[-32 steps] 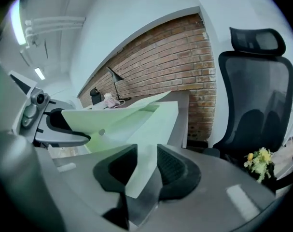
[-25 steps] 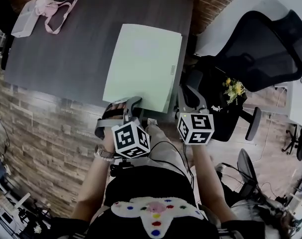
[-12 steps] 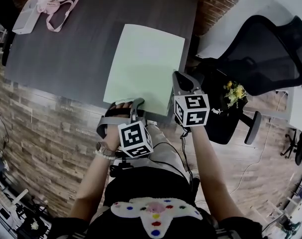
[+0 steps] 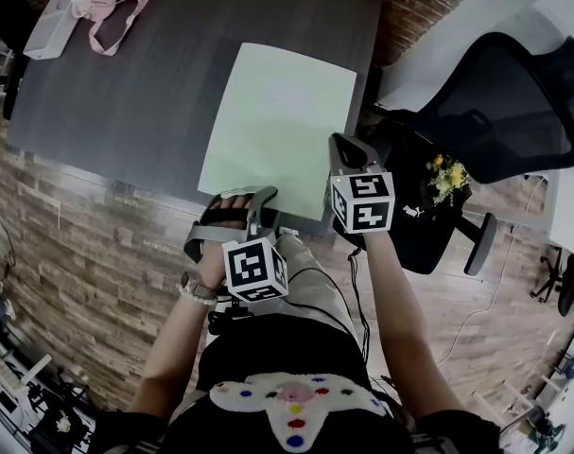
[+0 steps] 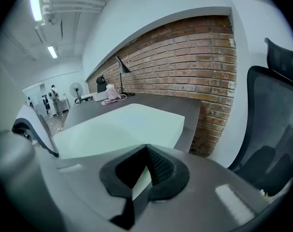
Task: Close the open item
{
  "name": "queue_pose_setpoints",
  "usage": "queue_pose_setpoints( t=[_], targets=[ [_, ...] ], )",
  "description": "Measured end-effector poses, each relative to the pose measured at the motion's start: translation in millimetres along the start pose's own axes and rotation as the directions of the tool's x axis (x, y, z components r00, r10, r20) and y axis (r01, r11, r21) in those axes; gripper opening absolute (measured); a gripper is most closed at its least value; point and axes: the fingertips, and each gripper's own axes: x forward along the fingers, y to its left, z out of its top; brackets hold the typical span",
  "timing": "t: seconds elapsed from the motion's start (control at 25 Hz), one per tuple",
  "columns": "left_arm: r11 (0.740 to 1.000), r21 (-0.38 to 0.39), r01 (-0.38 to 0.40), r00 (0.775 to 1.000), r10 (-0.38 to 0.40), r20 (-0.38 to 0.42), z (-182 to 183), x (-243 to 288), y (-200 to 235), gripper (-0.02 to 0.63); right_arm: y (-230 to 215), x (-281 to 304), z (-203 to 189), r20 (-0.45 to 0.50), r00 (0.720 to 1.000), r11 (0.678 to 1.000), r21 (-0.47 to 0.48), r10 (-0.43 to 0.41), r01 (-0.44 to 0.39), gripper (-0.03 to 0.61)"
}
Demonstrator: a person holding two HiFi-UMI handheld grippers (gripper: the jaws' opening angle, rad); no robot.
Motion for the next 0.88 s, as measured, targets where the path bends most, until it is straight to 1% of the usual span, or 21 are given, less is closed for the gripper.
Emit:
queue_pose_setpoints(
  t=[0.12, 0.36, 0.44, 0.48, 0.52, 0.64, 0.72, 0.8, 0.88],
  targets=[
    [1.0, 0.004, -0.022, 0.999, 0.022, 0.034, 0, -3, -1, 0.112, 0, 0, 0, 0.011, 1.0, 1.0, 0.028, -0.013, 0.013, 0.008],
    [1.0, -0.025, 0.01, 0.998, -0.009, 0.058, -6, -13, -9, 0.13, -2, -1, 0, 0.015, 1.0, 0.999, 0.047, -0.018, 0.017, 0.008],
    [0.998, -0.063, 0.006, 0.997, -0.002, 0.073, -13, -18, -8, 0.115, -2, 0, 0, 0.012, 1.0, 0.999, 0.042, -0.01, 0.01, 0.008],
    [0.996, -0.091, -0.007, 0.996, 0.015, 0.086, -16, -21, -5, 0.097, -2, 1, 0, 0.009, 1.0, 0.999, 0.041, -0.005, 0.004, 0.008],
    [0.992, -0.123, -0.027, 0.994, 0.039, 0.1, -19, -25, 0, 0.056, -2, 1, 0, 0.006, 1.0, 0.999, 0.043, -0.001, 0.001, 0.008],
    [0.968, -0.236, -0.087, 0.983, 0.122, 0.137, -27, -39, 19, 0.014, -1, 0, 0, 0.007, 1.0, 0.999, 0.052, -0.001, 0.0, 0.008],
    [0.945, -0.304, -0.12, 0.97, 0.177, 0.166, -29, -49, 35, 0.008, -1, -3, 1, 0.02, 1.0, 0.998, 0.066, 0.0, -0.001, 0.008],
    [0.921, -0.363, -0.14, 0.952, 0.225, 0.205, -30, -61, 50, 0.008, 0, -8, 5, 0.034, 0.999, 0.998, 0.068, -0.001, -0.001, 0.008],
    [0.896, -0.422, -0.137, 0.93, 0.263, 0.256, -28, -74, 64, 0.006, 5, -15, 11, 0.056, 0.998, 0.999, 0.051, 0.006, -0.009, 0.008]
  ],
)
